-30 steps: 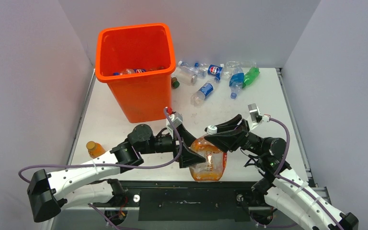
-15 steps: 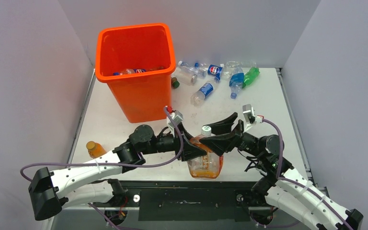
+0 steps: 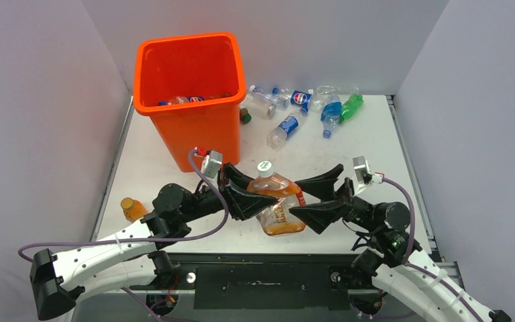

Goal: Put the plastic bottles in the bin
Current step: Place the plastic bottle in the trash bin, then pick up the plastic bottle at the center of the board.

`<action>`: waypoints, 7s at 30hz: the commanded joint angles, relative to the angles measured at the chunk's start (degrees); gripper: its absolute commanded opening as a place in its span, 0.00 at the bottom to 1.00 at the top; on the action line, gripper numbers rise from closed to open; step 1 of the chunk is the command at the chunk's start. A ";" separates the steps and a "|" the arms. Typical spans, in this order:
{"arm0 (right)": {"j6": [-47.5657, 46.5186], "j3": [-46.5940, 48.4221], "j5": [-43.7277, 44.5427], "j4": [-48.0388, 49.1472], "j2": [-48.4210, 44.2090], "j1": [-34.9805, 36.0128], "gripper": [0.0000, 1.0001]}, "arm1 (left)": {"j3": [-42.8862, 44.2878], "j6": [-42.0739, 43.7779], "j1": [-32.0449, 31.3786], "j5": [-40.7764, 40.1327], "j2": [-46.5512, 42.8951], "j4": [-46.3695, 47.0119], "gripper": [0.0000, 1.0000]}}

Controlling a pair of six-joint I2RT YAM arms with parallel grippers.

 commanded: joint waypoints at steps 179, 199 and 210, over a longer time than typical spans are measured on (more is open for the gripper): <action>-0.48 36.93 42.85 5.79 92.25 -33.43 0.98 | 5.46 28.76 10.39 -8.27 -9.72 -42.86 0.96; -1.00 38.61 39.54 1.70 95.93 -33.74 0.29 | 4.73 28.68 10.70 -7.18 -10.22 -42.20 0.96; 5.78 21.32 36.22 11.59 78.22 -31.80 0.05 | 3.44 28.55 11.35 -7.99 -13.29 -40.05 0.96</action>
